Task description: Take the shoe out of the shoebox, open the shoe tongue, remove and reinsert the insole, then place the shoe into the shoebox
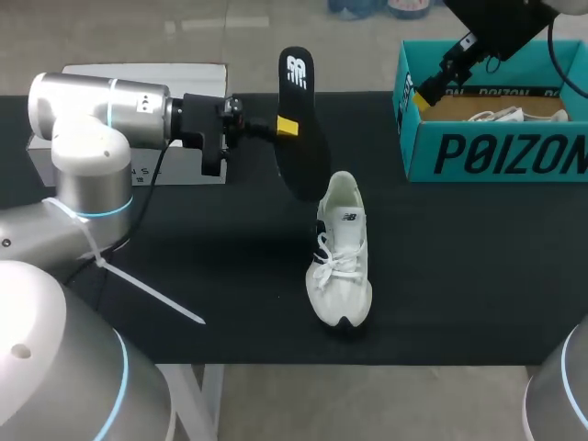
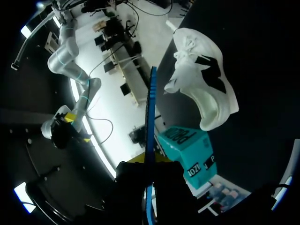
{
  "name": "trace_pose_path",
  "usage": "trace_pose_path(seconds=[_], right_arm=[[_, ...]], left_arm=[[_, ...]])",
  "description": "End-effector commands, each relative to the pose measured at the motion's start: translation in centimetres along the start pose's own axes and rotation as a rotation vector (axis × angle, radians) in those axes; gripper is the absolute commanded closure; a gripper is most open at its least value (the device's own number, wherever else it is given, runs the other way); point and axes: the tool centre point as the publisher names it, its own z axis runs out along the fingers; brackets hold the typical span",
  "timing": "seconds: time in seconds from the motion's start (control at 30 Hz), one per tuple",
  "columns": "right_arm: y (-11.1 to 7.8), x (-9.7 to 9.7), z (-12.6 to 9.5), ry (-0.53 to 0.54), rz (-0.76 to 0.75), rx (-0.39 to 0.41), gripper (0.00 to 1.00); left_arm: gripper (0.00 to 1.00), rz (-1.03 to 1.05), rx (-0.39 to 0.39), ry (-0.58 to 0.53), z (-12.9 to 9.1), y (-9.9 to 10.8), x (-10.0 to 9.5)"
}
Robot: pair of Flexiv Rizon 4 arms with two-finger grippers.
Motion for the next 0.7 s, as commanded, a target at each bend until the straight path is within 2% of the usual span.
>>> trace_pose_path(seconds=[0.03,0.57,0.7], right_arm=[[0.1,0.0,0.1,-0.001,0.001,0.002,0.0],[0.1,0.0,0.1,-0.001,0.001,0.002,0.0],[-1.3,-1.6,0.6,0.131,0.036,-0.036,0.0]], left_arm=[[1.0,0.002,0.001,0.002,0.0,0.0,0.0],[1.0,0.002,0.001,0.002,0.0,0.0,0.0],[1.0,0.002,0.001,0.002,0.0,0.0,0.0]])
